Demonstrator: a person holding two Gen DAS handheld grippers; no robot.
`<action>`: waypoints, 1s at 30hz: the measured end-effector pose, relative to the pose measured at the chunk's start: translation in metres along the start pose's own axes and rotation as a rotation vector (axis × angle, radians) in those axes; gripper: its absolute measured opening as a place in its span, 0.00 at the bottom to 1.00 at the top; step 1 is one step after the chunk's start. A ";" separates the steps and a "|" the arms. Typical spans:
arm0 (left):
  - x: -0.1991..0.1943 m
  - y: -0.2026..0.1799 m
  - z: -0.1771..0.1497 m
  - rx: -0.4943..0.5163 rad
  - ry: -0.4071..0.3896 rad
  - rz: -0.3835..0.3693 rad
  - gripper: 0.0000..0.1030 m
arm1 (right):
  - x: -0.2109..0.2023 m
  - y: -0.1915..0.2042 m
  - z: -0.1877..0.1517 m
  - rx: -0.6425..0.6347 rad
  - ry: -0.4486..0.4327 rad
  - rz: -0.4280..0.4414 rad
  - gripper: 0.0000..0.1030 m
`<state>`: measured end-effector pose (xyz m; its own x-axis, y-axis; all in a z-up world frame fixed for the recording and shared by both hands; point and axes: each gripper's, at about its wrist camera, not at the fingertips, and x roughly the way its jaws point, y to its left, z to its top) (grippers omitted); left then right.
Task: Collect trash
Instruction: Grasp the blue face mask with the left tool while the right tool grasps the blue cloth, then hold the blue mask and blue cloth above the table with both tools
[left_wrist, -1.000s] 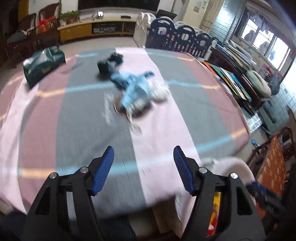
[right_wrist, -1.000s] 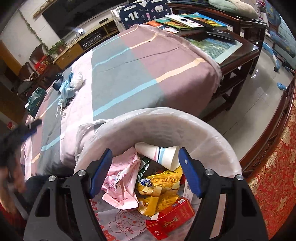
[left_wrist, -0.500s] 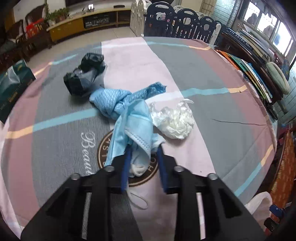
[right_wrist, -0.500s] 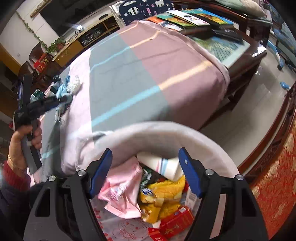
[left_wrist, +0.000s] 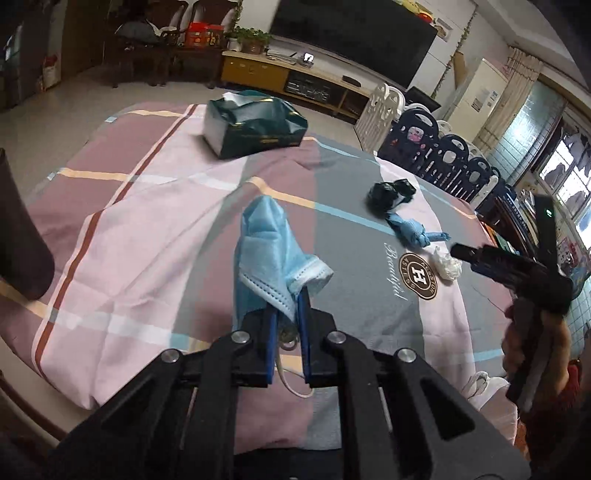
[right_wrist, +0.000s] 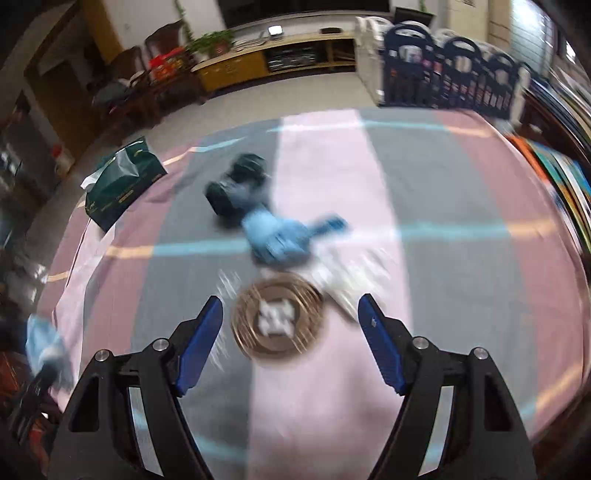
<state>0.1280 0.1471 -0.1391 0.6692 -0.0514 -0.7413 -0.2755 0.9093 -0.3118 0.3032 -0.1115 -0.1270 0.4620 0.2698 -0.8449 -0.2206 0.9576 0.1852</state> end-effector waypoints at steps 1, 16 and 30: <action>-0.001 0.011 0.002 -0.034 -0.007 -0.010 0.11 | 0.014 0.008 0.014 -0.012 0.019 -0.019 0.72; 0.008 0.017 -0.001 -0.069 -0.019 -0.014 0.12 | 0.088 0.058 0.026 -0.185 0.129 -0.279 0.36; 0.015 0.011 -0.006 -0.057 -0.009 -0.023 0.12 | -0.019 0.087 -0.083 -0.131 0.118 0.024 0.34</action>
<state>0.1309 0.1536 -0.1566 0.6818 -0.0685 -0.7284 -0.2984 0.8830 -0.3624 0.2045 -0.0419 -0.1365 0.3530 0.2710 -0.8955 -0.3442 0.9276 0.1450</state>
